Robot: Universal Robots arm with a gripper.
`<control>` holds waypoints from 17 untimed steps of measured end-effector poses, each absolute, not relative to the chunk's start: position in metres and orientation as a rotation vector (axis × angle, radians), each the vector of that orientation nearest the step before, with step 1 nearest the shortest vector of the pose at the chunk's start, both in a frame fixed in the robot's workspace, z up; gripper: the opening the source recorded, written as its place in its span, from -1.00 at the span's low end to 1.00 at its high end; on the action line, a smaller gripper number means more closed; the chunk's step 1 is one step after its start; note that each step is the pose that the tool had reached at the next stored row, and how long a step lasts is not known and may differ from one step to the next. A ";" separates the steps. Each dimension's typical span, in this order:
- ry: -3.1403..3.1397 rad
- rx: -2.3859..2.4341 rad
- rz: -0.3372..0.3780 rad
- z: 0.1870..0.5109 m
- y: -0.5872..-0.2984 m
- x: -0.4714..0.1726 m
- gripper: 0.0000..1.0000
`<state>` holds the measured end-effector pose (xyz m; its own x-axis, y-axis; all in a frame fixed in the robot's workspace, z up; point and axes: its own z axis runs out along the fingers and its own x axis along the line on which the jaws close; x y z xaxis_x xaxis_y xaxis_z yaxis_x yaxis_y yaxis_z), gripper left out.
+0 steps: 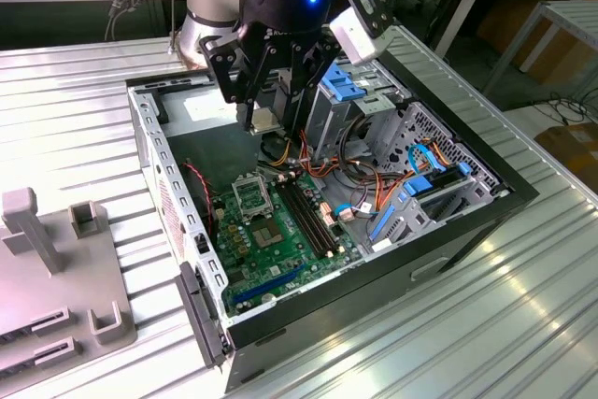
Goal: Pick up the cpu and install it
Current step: 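Place the cpu into insertion slot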
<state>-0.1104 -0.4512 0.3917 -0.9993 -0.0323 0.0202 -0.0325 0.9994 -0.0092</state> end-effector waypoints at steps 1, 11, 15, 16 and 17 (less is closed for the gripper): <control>-3.121 0.051 0.015 0.392 -0.454 -0.110 -0.05; -3.121 0.051 0.015 0.376 -0.464 -0.109 -0.05; -3.121 0.050 0.015 0.374 -0.464 -0.108 -0.05; -3.121 0.051 0.015 0.373 -0.464 -0.108 -0.05; -3.121 0.050 0.015 0.373 -0.464 -0.108 -0.05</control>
<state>-0.1084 -0.4644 0.3732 -0.9993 -0.0322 0.0202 -0.0324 0.9994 -0.0091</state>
